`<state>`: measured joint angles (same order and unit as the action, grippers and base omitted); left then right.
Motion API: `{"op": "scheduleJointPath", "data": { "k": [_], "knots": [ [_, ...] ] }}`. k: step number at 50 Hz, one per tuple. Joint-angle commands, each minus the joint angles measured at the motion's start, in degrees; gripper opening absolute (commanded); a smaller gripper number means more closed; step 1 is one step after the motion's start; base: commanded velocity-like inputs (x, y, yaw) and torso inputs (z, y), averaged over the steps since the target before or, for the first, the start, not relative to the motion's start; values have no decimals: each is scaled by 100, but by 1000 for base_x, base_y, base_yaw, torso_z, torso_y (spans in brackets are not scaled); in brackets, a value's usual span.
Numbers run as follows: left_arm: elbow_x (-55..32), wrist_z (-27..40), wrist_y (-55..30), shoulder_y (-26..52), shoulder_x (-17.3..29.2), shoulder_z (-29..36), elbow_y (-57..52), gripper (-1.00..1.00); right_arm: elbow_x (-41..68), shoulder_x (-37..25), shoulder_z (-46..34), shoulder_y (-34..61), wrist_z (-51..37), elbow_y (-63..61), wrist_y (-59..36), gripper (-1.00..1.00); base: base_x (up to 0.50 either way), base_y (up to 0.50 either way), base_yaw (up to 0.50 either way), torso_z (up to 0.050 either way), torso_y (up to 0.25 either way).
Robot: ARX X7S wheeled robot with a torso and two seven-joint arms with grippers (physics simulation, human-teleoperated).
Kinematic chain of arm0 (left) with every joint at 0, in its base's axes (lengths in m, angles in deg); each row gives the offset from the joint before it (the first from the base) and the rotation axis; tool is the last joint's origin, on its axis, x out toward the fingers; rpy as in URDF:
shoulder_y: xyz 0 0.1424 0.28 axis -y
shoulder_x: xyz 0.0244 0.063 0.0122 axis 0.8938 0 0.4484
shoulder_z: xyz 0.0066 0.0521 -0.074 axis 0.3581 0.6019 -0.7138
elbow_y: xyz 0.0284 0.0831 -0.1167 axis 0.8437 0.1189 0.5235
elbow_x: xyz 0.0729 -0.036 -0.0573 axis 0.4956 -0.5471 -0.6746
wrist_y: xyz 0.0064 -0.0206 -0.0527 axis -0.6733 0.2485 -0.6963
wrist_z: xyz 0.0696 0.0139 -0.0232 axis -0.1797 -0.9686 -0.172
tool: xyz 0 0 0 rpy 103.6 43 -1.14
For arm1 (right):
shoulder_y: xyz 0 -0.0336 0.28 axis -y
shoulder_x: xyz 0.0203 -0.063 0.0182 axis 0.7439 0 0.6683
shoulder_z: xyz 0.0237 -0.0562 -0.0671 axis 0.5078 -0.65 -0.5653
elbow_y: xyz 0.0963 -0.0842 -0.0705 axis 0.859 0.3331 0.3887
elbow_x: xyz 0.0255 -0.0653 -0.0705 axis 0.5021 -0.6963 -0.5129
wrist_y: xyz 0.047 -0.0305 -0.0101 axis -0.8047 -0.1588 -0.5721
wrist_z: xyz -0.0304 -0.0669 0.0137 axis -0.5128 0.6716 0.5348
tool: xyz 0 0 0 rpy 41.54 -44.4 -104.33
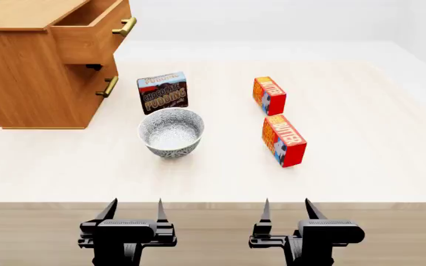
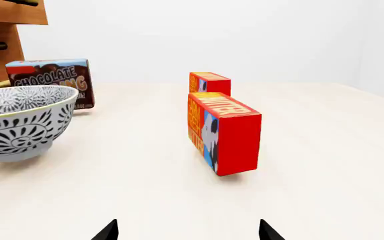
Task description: Put the butter at the front in the top drawer of the cabinet and close it.
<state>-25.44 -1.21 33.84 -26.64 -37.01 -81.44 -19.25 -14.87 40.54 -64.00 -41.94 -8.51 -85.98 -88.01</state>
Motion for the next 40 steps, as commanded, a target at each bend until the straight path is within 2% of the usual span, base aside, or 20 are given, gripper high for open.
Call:
{"op": "scheduleJointPath", "data": {
  "k": [1,10,23,40],
  "knots": [
    [-69,127,-8,23,86,114,5,100,98,-94,-115,20,-91,47,23,100,0,0,0,0,0],
    [-15,486,-118,166,226,485,-211,100,217,-265,-385,89,-171,-165,-189,100,0,0,0,0,0],
    [-226,621,-661,330,419,521,-900,100,302,-386,-612,399,-336,-1250,-1206,100,0,0,0,0,0],
    [-283,726,-1237,562,686,599,-1793,100,444,-549,-690,1256,-456,-1740,-2118,100,0,0,0,0,0]
  ]
}}
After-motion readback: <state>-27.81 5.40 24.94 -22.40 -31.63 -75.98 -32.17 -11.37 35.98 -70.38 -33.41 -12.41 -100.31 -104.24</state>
